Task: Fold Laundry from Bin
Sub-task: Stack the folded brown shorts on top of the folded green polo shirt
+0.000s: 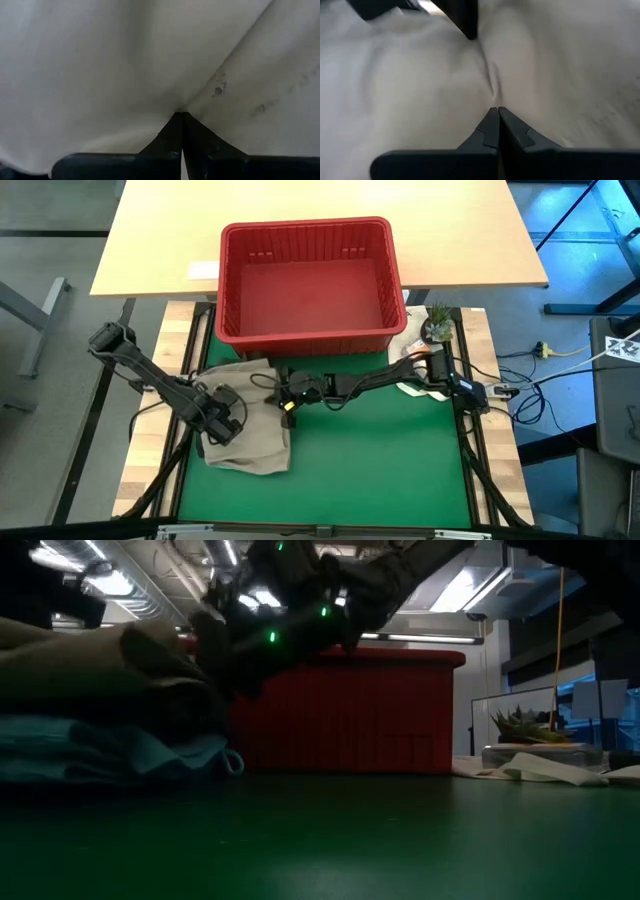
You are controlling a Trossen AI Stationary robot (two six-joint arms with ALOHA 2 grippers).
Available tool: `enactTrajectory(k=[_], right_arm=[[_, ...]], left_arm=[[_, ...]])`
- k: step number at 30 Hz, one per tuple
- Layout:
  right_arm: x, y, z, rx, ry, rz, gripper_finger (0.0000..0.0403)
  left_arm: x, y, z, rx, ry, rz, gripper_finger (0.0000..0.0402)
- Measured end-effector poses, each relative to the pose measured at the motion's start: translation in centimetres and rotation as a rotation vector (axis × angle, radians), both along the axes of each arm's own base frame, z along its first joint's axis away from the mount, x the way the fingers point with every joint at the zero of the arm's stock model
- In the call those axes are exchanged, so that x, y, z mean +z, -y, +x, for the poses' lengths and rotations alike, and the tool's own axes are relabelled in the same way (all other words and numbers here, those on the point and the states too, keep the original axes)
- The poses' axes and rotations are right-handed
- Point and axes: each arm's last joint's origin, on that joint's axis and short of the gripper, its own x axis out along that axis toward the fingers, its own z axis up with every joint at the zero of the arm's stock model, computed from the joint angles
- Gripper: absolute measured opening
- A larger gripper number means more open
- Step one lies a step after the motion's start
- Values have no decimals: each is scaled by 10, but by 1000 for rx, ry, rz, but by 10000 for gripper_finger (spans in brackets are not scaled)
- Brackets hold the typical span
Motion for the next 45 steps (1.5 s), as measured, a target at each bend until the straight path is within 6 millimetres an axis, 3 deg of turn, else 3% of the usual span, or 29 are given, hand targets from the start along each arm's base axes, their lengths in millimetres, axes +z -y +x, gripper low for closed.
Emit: enactTrajectory(k=[8, 19, 25, 33, 45], right_arm=[[-36, 0, 4, -25, -71, 3, 3], [-34, 0, 3, -28, -68, 9, 3], [-16, 0, -1, -25, -59, 10, 3], [30, 0, -6, -18, 45, 13, 3], [56, 3, -5, -15, 196, -47, 3]], left_arm=[[-30, -5, -3, 23, 29, -51, 0], [-32, -5, -3, 24, 26, -62, 0], [-3, 0, 3, 1, -19, -63, 0], [46, 1, 6, -40, -62, -30, 0], [80, -14, -2, -23, -15, 55, 0]])
